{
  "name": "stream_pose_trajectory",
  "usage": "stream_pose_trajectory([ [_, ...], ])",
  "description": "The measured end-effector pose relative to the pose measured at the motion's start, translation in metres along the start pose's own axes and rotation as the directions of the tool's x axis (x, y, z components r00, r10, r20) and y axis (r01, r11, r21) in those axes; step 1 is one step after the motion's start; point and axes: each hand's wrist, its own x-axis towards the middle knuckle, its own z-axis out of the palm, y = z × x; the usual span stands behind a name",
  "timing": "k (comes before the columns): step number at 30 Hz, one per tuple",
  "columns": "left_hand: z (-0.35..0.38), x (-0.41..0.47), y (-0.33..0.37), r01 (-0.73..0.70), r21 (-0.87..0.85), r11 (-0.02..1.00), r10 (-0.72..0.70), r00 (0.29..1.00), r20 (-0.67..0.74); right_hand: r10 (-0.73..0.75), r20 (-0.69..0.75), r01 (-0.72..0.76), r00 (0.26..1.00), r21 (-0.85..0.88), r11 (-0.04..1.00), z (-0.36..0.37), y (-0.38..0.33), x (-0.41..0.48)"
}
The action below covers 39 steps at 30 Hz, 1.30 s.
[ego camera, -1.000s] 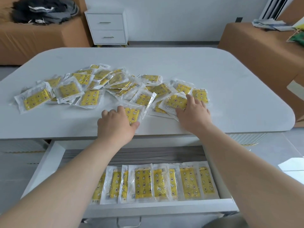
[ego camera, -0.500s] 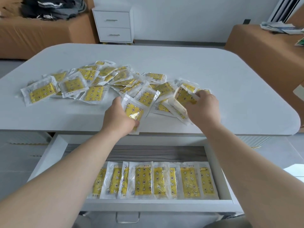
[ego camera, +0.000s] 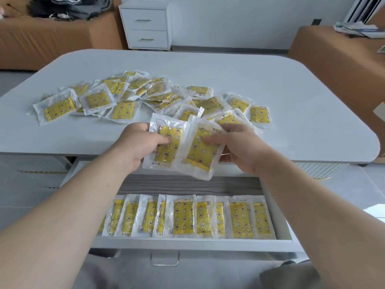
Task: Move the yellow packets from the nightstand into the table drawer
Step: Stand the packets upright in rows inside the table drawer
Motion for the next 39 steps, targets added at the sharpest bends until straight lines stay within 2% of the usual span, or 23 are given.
stream_pose_trajectory([
  [3,-0.011,-0.002,-0.005,0.011,0.067,0.998,-0.013,1.0,0.021,-0.006,0.131,0.054,0.991,-0.365,0.93,0.004,0.007,-0.005],
  [7,-0.025,-0.007,-0.013,0.02,0.127,0.992,-0.024,0.999,0.032,0.115,0.233,0.047,0.966,-0.594,0.803,0.023,0.029,-0.011],
  [10,-0.032,-0.013,-0.02,0.054,0.119,0.991,-0.06,0.997,0.047,0.105,0.199,0.089,0.974,-0.769,0.633,0.046,0.058,-0.002],
  [14,-0.036,-0.021,-0.031,0.084,0.17,0.982,-0.099,0.992,0.082,0.064,0.153,0.083,0.986,-0.788,0.61,0.073,0.09,0.014],
  [17,-0.038,-0.025,-0.042,0.119,0.219,0.968,-0.149,0.981,0.126,0.079,0.175,0.092,0.981,-0.793,0.603,0.085,0.105,0.018],
  [21,-0.045,-0.022,-0.059,0.161,0.252,0.954,-0.2,0.97,0.136,0.114,0.221,0.128,0.969,-0.836,0.534,0.101,0.118,0.018],
  [24,-0.052,-0.016,-0.075,0.216,0.278,0.936,-0.261,0.956,0.136,0.126,0.238,0.159,0.963,-0.882,0.444,0.108,0.124,0.019],
  [29,-0.061,-0.009,-0.1,0.344,0.298,0.891,-0.398,0.905,0.146,0.041,0.232,0.224,0.972,-0.963,0.149,0.114,0.129,0.018],
  [31,-0.061,-0.009,-0.106,0.377,0.297,0.877,-0.433,0.888,0.151,0.026,0.207,0.204,0.978,-0.974,0.095,0.114,0.13,0.018],
  [35,-0.052,-0.007,-0.11,0.393,0.294,0.871,-0.45,0.879,0.157,-0.003,0.175,0.174,0.985,-0.982,0.073,0.113,0.123,0.016],
  [39,-0.038,-0.005,-0.122,0.396,0.344,0.851,-0.463,0.875,0.139,-0.048,0.17,0.175,0.984,-0.976,0.126,0.113,0.114,0.009],
])
